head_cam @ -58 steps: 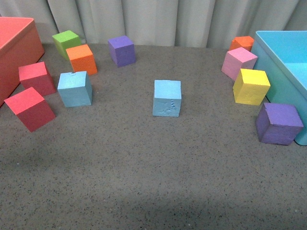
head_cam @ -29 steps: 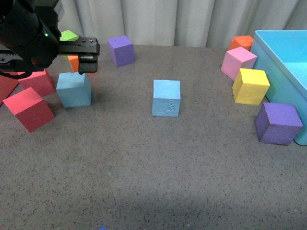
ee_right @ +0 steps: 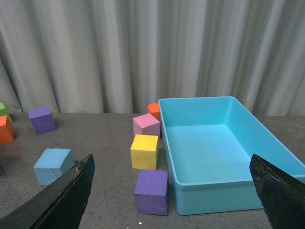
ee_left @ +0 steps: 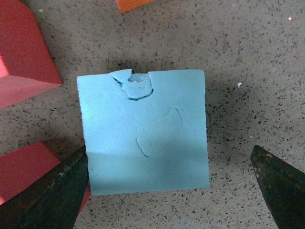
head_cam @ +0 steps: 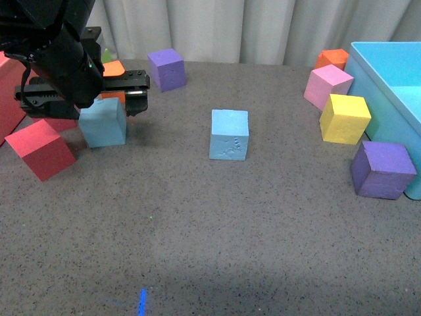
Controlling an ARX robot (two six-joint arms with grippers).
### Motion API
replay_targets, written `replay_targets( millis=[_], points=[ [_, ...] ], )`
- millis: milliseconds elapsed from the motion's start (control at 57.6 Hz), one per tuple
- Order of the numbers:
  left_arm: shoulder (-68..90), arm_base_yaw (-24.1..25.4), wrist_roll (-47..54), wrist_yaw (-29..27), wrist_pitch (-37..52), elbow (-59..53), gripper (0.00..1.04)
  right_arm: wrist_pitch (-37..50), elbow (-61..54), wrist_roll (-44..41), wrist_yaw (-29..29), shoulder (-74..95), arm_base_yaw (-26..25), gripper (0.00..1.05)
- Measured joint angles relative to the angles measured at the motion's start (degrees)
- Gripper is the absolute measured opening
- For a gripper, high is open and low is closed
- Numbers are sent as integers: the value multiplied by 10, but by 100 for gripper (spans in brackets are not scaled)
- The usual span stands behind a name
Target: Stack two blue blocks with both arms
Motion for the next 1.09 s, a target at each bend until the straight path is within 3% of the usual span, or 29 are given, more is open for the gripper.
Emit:
replay_targets(
  millis=[260, 330, 469, 573, 833, 1093],
  points=[
    [47, 1, -2, -8, -17, 39, 98, 0, 0, 0, 0, 0, 0, 95],
    [56, 1, -1, -13, -22, 47, 90, 0, 0, 0, 0, 0, 0, 95],
    [60, 6, -1, -12, -27, 54, 63, 0, 0, 0, 0, 0, 0, 95],
    [56, 3, -1, -9, -26, 52, 56, 0, 0, 0, 0, 0, 0, 95],
    [4, -32, -11, -1, -24, 31, 51, 0, 0, 0, 0, 0, 0, 95],
    [-40, -120, -41, -26, -41, 41, 49, 0, 0, 0, 0, 0, 0, 95]
  ],
)
